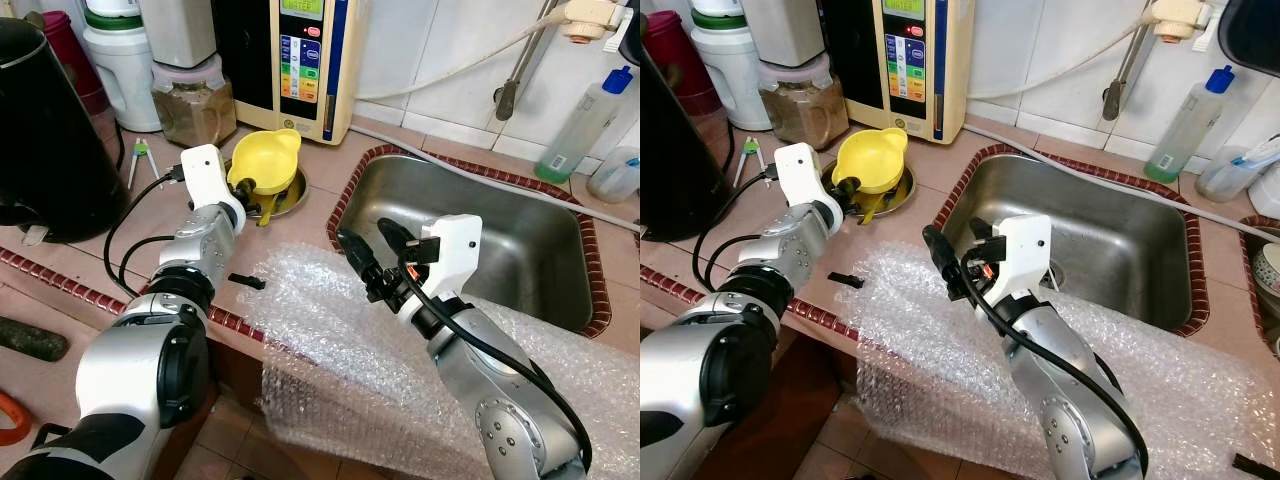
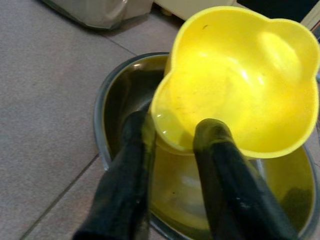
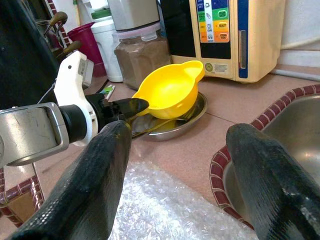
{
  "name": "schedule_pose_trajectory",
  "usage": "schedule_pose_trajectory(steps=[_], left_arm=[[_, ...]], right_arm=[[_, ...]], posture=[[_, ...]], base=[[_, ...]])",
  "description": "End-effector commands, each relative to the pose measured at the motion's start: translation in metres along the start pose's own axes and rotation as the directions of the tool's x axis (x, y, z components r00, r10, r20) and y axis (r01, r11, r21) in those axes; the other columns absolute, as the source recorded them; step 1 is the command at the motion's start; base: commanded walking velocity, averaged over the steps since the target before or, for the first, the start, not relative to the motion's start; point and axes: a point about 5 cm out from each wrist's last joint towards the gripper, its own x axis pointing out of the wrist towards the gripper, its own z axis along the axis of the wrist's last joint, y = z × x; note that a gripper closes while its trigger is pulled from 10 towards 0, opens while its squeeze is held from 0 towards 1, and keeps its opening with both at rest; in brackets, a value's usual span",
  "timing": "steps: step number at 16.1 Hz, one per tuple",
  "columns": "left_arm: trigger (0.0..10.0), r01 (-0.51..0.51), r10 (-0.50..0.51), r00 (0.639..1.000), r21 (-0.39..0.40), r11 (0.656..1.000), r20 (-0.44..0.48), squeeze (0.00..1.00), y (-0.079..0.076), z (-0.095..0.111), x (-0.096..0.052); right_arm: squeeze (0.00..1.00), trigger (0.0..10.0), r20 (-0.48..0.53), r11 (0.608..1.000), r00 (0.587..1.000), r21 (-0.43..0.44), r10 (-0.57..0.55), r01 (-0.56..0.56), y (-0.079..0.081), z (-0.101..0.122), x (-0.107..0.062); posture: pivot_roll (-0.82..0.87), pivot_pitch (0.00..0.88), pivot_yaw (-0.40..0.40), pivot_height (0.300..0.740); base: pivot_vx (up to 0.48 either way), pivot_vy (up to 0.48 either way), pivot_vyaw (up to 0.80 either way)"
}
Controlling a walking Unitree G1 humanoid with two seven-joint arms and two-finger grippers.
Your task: Kitchen organization
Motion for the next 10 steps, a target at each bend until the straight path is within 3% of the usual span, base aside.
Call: schedule_pose_trajectory(steps=[1,4,10], left_arm=[[0.0,-0.016,0.015,0.999,-0.013,1.000,-0.045,0.00,0.007,-0.010,-0.001],[0.0,-0.023,0.021,0.998,-0.022,1.000,-0.060,0.00,0.011,-0.014,-0.002],[0.0,0.009,-0.010,1.000,-0.074,0.997,-0.002,0.00,0.018,-0.012,-0.004]], right_arm=[[0.00,10.0,0.002,1.000,1.000,-0.002,0.011,-0.011,0.001,0.002,0.001],[0.00,10.0,-0.001,1.000,1.000,-0.004,0.018,-0.018,0.001,0.001,0.001],[0.00,10.0,-0.002,1.000,1.000,-0.010,0.019,-0.019,0.001,0.000,0.003]], posture=[[-0.06,0.095,-0.035,0.740],[-0.06,0.093,-0.036,0.740],[-0.04,0.092,-0.042,0.740]], base=[[0.000,0.000,0.00],[0.000,0.000,0.00],[0.000,0.000,0.00]])
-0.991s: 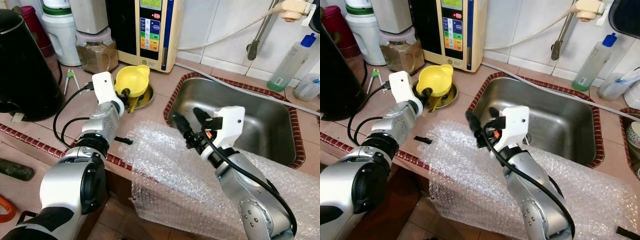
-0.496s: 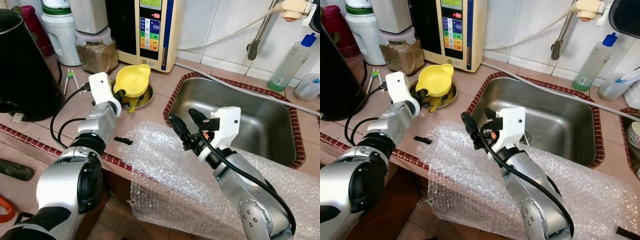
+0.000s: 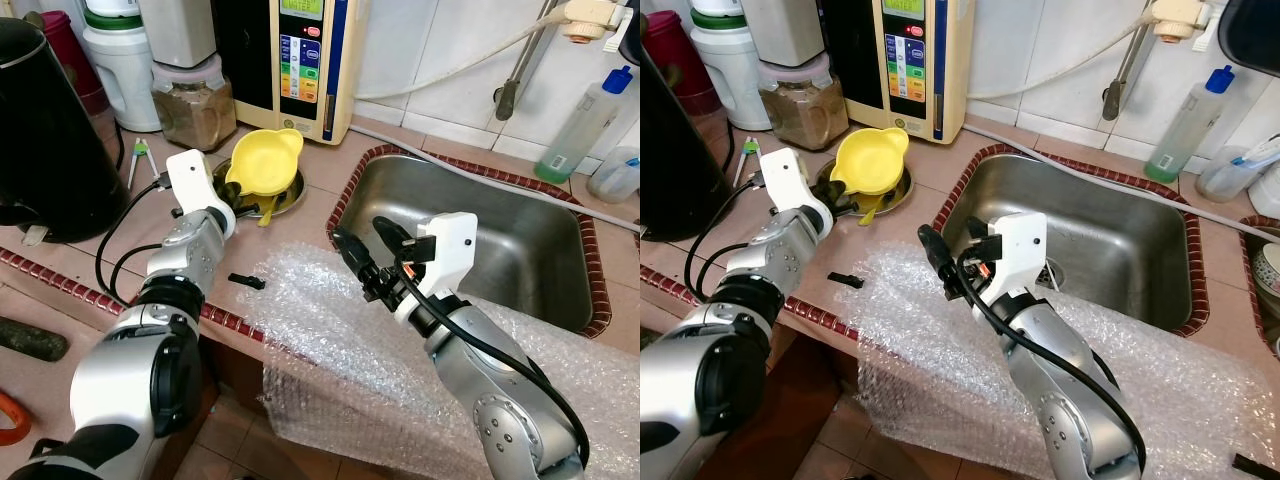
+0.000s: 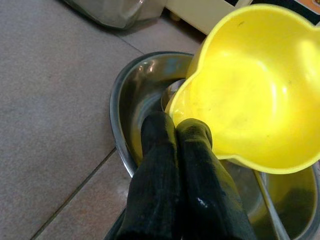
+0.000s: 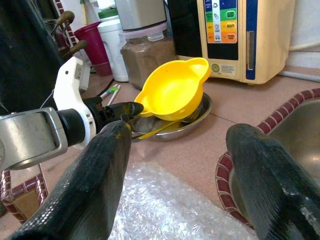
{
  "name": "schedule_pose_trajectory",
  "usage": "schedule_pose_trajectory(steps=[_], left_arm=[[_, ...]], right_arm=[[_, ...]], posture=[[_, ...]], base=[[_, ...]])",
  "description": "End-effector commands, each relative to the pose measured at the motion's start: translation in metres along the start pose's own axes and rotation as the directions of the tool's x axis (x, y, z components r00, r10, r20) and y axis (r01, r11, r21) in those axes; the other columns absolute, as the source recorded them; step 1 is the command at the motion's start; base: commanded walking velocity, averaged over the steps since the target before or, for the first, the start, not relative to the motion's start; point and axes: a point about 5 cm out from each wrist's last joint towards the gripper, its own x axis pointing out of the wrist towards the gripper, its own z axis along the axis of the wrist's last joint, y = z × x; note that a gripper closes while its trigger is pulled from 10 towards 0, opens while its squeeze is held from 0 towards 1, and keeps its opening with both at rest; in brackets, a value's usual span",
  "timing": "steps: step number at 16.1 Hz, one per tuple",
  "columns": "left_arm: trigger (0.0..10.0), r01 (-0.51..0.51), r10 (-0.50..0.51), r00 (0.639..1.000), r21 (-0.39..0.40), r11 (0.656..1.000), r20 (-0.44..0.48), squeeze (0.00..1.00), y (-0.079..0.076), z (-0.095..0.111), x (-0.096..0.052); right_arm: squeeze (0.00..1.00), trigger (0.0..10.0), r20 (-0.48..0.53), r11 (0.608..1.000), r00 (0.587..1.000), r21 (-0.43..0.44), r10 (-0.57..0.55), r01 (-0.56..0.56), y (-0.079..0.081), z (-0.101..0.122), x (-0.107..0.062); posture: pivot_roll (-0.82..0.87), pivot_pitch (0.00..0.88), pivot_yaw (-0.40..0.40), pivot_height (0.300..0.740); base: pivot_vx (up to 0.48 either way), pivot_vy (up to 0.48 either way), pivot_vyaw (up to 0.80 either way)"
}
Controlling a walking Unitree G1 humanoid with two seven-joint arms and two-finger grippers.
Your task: Kitchen organization
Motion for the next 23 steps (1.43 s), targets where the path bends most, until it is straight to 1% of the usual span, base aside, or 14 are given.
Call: schedule_pose_trajectory(steps=[1,3,4,5,8,9,13,14,17,18,19,20,22,23], left_arm=[[0.0,-0.004,0.004,1.000,-0.018,1.000,-0.008,0.00,0.004,-0.006,-0.002],[0.0,0.011,-0.010,0.999,-0.019,1.000,0.047,0.00,0.005,-0.001,-0.003],[0.0,0.057,-0.056,0.987,-0.006,0.998,0.149,0.00,0.001,0.008,-0.007],[0.0,0.076,-0.076,0.981,0.007,0.997,0.181,0.00,0.000,0.011,-0.010],[0.0,0.142,-0.155,0.933,0.063,0.988,0.324,0.00,-0.007,0.023,-0.022],[0.0,0.201,-0.224,0.906,0.102,0.974,0.360,0.00,-0.019,0.023,-0.031],[0.0,0.331,-0.376,0.854,0.183,0.926,0.359,0.00,-0.051,0.012,-0.048],[0.0,0.335,-0.390,0.850,0.209,0.919,0.354,0.00,-0.054,0.009,-0.050],[0.0,0.284,-0.338,0.865,0.194,0.939,0.371,0.00,-0.047,0.016,-0.048],[10.0,0.230,-0.287,0.876,0.187,0.955,0.386,0.00,-0.040,0.024,-0.044],[10.0,0.126,-0.197,0.902,0.203,0.971,0.385,0.00,-0.031,0.029,-0.037],[10.0,0.049,-0.130,0.920,0.222,0.974,0.369,0.00,-0.023,0.032,-0.031],[10.0,-0.011,-0.062,0.942,0.214,0.977,0.331,0.00,-0.014,0.038,-0.020],[10.0,-0.042,-0.018,0.949,0.183,0.982,0.315,0.00,-0.009,0.041,-0.016]], right_arm=[[0.00,10.0,0.003,1.000,1.000,-0.006,-0.006,0.006,-0.002,0.001,0.001],[0.00,10.0,0.003,1.000,1.000,-0.008,-0.009,0.009,-0.002,0.001,0.001],[0.00,10.0,0.005,1.000,1.000,-0.012,-0.014,0.014,-0.003,0.001,0.002],[0.00,10.0,0.007,1.000,1.000,-0.013,-0.015,0.015,-0.004,0.001,0.002],[0.00,10.0,0.032,0.999,0.999,-0.018,-0.036,0.037,-0.007,0.004,0.004],[0.00,10.0,0.045,0.999,0.998,-0.018,-0.047,0.048,-0.009,0.006,0.005],[0.00,10.0,0.060,0.997,0.996,-0.025,-0.066,0.068,-0.012,0.008,0.008],[0.00,10.0,0.061,0.997,0.996,-0.025,-0.069,0.070,-0.013,0.008,0.008],[0.00,10.0,0.060,0.997,0.995,-0.028,-0.076,0.078,-0.014,0.008,0.008],[0.00,10.0,0.059,0.996,0.995,-0.028,-0.078,0.080,-0.014,0.008,0.008],[0.00,10.0,0.059,0.996,0.995,-0.028,-0.079,0.081,-0.014,0.007,0.008],[0.00,10.0,0.059,0.996,0.995,-0.028,-0.079,0.081,-0.014,0.007,0.008],[0.00,10.0,0.060,0.996,0.995,-0.027,-0.077,0.079,-0.013,0.007,0.009],[0.00,10.0,0.061,0.997,0.995,-0.027,-0.076,0.078,-0.013,0.007,0.009]], posture=[[-0.04,0.092,-0.043,0.740],[-0.04,0.092,-0.043,0.740],[-0.04,0.090,-0.044,0.740],[-0.03,0.089,-0.045,0.740],[-0.02,0.088,-0.049,0.740],[-0.02,0.086,-0.052,0.740],[-0.02,0.085,-0.055,0.740],[-0.02,0.084,-0.055,0.740],[-0.03,0.084,-0.055,0.740],[-0.02,0.084,-0.056,0.740],[-0.02,0.084,-0.056,0.740],[-0.02,0.085,-0.057,0.740],[-0.02,0.086,-0.056,0.740],[-0.03,0.087,-0.055,0.740]], base=[[0.000,0.000,0.00],[0.000,0.000,0.00],[0.000,0.000,0.00],[0.000,0.000,0.00],[0.000,0.000,0.00],[0.000,0.000,0.00],[0.000,0.000,0.00],[0.000,0.000,0.00],[0.000,0.000,0.00],[0.000,0.000,0.00],[0.000,0.000,0.00],[0.000,0.000,0.00],[0.000,0.000,0.00],[0.000,0.000,0.00]])
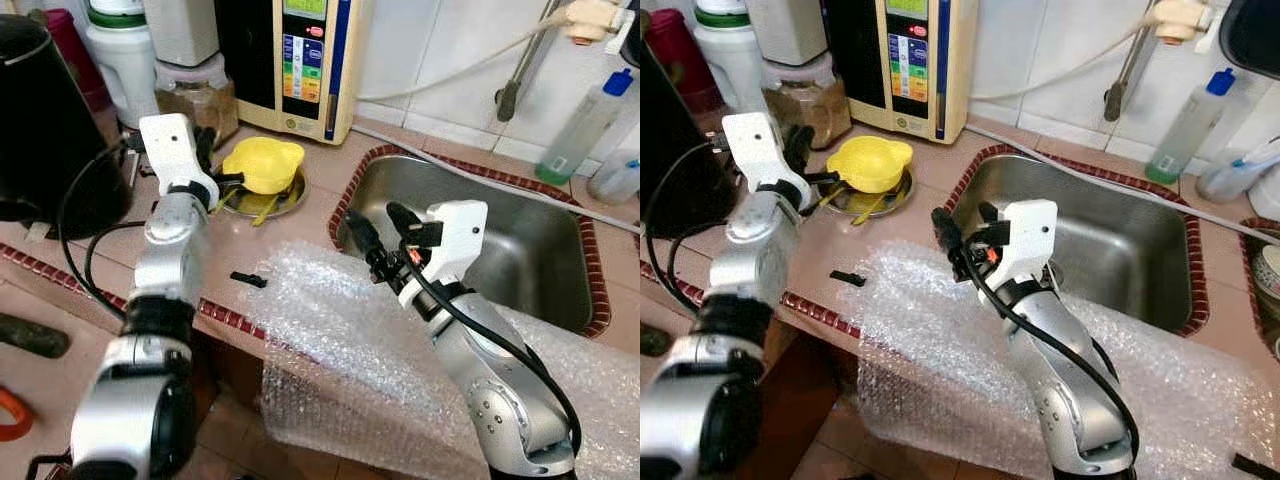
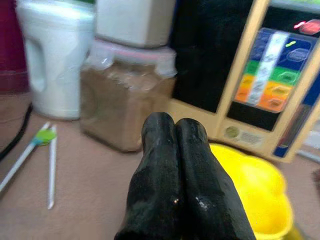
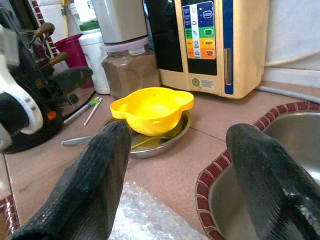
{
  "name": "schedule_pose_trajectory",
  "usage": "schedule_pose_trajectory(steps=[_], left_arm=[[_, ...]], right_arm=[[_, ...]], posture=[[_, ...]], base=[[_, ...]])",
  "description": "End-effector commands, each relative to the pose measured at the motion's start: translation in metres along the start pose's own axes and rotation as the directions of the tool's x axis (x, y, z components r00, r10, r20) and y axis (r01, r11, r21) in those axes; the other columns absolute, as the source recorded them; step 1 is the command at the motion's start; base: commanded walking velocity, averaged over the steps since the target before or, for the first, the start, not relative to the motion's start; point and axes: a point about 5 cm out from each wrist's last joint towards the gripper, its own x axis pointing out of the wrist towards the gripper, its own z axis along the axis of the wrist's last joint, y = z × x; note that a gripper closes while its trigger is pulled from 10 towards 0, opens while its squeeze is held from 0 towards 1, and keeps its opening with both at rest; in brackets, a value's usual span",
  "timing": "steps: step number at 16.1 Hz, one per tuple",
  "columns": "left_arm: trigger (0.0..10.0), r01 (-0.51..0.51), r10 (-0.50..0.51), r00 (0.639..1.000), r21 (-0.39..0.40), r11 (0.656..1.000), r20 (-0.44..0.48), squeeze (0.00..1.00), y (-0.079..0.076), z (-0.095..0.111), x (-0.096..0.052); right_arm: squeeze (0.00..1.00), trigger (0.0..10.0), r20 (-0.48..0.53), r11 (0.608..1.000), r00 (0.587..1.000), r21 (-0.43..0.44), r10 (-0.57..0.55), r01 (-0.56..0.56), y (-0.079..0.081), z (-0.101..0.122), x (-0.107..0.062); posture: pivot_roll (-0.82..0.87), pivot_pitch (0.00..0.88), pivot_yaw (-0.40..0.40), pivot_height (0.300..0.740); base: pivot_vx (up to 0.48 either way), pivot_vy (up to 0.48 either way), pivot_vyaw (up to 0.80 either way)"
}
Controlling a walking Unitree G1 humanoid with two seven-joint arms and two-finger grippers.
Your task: Kitchen organization
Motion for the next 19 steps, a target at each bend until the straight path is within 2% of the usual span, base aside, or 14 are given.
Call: schedule_pose_trajectory(steps=[1,2,5,8,10,11,12,13,16,17,19], left_arm=[[10.0,-0.044,0.044,0.997,-0.005,0.999,-0.062,0.00,0.002,-0.004,0.004],[10.0,-0.028,0.018,0.995,-0.107,0.994,-0.094,1.00,-0.001,-0.005,0.007],[10.0,-0.051,0.029,0.989,-0.147,0.988,-0.144,1.00,-0.012,-0.007,0.012],[10.0,-0.060,0.039,0.993,-0.197,0.979,-0.110,1.00,-0.014,-0.003,0.015],[10.0,-0.007,0.010,1.000,-0.262,0.965,0.009,1.00,-0.015,0.010,0.015],[10.0,0.045,-0.022,0.994,-0.207,0.977,0.111,1.00,-0.017,0.019,0.014],[10.0,0.076,-0.050,0.985,-0.153,0.985,0.166,1.00,-0.020,0.024,0.012],[10.0,0.105,-0.074,0.977,-0.151,0.983,0.200,1.00,-0.024,0.024,0.009],[10.0,0.053,-0.044,0.997,-0.139,0.989,0.066,1.00,-0.020,0.002,0.008],[10.0,0.071,-0.063,0.997,-0.210,0.975,0.044,1.00,-0.023,-0.001,0.008],[10.0,0.061,-0.062,0.998,-0.177,0.982,-0.005,1.00,-0.024,-0.006,0.009]], right_arm=[[0.00,10.0,0.003,1.000,1.000,-0.009,-0.006,0.006,-0.002,0.001,0.000],[0.00,10.0,0.002,1.000,1.000,-0.010,-0.008,0.008,-0.002,0.001,-0.001],[0.00,10.0,0.002,1.000,1.000,-0.012,-0.019,0.019,-0.003,0.001,-0.004],[0.00,10.0,0.003,1.000,1.000,-0.015,-0.020,0.020,-0.003,0.001,-0.005],[0.00,10.0,0.002,1.000,1.000,-0.015,-0.019,0.019,-0.002,0.001,-0.005],[0.00,10.0,0.002,1.000,1.000,-0.015,-0.017,0.017,-0.002,0.001,-0.004],[0.00,10.0,0.002,1.000,1.000,-0.015,-0.016,0.016,-0.002,0.001,-0.004],[0.00,10.0,0.002,1.000,1.000,-0.016,-0.015,0.015,-0.002,0.000,-0.004],[0.00,10.0,0.001,1.000,1.000,-0.018,-0.012,0.012,-0.001,0.000,-0.003],[0.00,10.0,0.001,1.000,1.000,-0.020,-0.011,0.011,-0.001,0.000,-0.002],[0.00,10.0,0.000,1.000,1.000,-0.025,-0.010,0.010,-0.001,0.000,-0.002]], posture=[[-0.03,0.087,-0.054,0.740],[-0.04,0.089,-0.052,0.740],[-0.05,0.094,-0.048,0.740],[-0.05,0.097,-0.047,0.740],[-0.05,0.100,-0.048,0.740],[-0.05,0.099,-0.048,0.740],[-0.05,0.099,-0.048,0.740],[-0.05,0.098,-0.050,0.740],[-0.05,0.095,-0.050,0.740],[-0.04,0.092,-0.050,0.740],[-0.04,0.089,-0.050,0.740]], base=[[0.000,0.000,0.00],[0.000,0.000,0.00],[0.000,0.000,0.00],[0.000,0.000,0.00],[0.000,0.000,0.00],[0.000,0.000,0.00],[0.000,0.000,0.00],[0.000,0.000,0.00],[0.000,0.000,0.00],[0.000,0.000,0.00],[0.000,0.000,0.00]])
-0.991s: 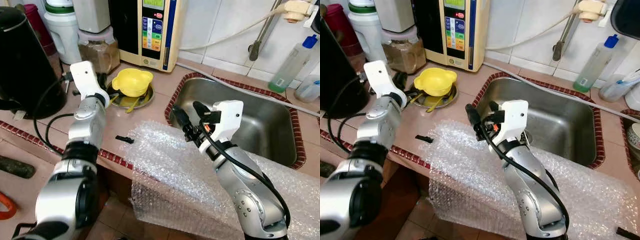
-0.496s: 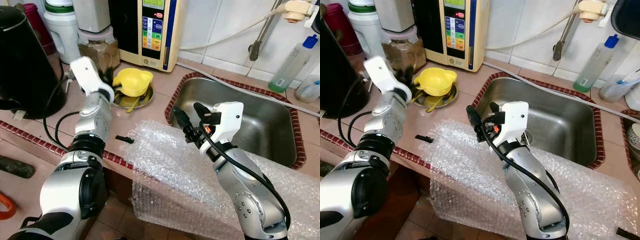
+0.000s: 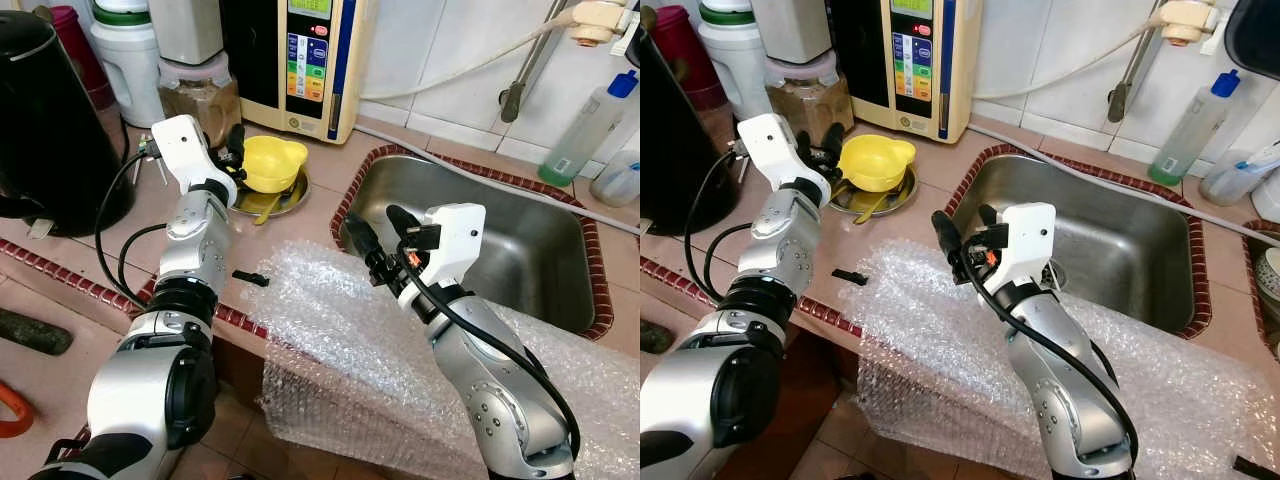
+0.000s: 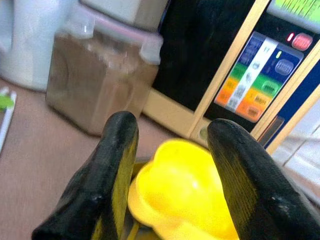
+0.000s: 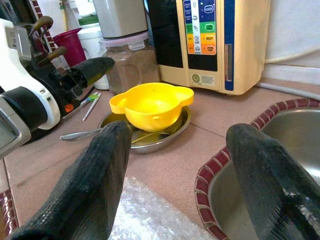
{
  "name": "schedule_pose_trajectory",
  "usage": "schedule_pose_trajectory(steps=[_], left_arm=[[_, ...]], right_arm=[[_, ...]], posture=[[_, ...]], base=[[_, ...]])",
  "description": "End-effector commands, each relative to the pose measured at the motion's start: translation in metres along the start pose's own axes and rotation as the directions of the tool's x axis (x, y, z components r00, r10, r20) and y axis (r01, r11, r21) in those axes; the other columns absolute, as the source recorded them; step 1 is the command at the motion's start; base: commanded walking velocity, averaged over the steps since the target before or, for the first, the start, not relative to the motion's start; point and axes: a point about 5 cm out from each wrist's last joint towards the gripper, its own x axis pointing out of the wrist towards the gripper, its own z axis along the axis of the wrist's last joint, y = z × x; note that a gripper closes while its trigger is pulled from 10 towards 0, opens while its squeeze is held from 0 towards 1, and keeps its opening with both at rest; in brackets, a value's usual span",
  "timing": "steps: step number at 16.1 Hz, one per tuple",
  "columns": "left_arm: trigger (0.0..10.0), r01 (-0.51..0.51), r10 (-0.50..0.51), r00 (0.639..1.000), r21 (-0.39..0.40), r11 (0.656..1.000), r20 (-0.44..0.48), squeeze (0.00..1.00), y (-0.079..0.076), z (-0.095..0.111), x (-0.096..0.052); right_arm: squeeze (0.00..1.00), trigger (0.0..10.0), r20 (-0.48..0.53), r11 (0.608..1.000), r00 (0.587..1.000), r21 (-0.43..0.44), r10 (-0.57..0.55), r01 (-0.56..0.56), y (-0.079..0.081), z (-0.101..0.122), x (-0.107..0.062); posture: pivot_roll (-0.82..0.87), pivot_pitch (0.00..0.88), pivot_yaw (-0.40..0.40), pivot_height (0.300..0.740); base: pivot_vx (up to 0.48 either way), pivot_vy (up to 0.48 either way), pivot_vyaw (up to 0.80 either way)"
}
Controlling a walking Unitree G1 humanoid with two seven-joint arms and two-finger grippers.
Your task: Kitchen organization
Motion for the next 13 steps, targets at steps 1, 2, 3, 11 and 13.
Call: schedule_pose_trajectory(steps=[1,2,3,11,13], left_arm=[[10.0,-0.017,0.017,0.998,-0.014,1.000,-0.059,1.00,-0.002,-0.005,0.002],[10.0,-0.055,0.047,0.994,-0.074,0.996,-0.101,1.00,0.001,-0.009,0.002],[10.0,-0.091,0.075,0.988,-0.119,0.989,-0.136,1.00,0.003,-0.013,0.002],[10.0,-0.074,0.047,0.948,-0.075,0.994,-0.314,0.00,-0.013,-0.024,0.004],[8.5,-0.068,0.039,0.942,-0.076,0.995,-0.333,0.00,-0.013,-0.025,0.004]], right_arm=[[0.00,10.0,0.009,1.000,1.000,-0.012,0.002,-0.001,0.000,0.002,-0.001],[0.00,10.0,0.009,1.000,1.000,-0.014,0.003,-0.003,0.000,0.002,-0.001],[0.00,10.0,0.010,1.000,1.000,-0.018,0.004,-0.004,0.000,0.002,-0.001],[0.00,10.0,0.005,1.000,1.000,-0.023,-0.002,0.002,0.001,0.000,-0.003],[0.00,10.0,0.002,1.000,1.000,-0.022,-0.004,0.004,0.001,0.000,-0.003]], posture=[[-0.05,0.087,-0.049,0.740],[-0.05,0.086,-0.048,0.740],[-0.05,0.085,-0.047,0.740],[-0.06,0.091,-0.041,0.740],[-0.06,0.093,-0.040,0.740]], base=[[0.000,0.000,0.00],[0.000,0.000,0.00],[0.000,0.000,0.00],[0.000,0.000,0.00],[0.000,0.000,0.00]])
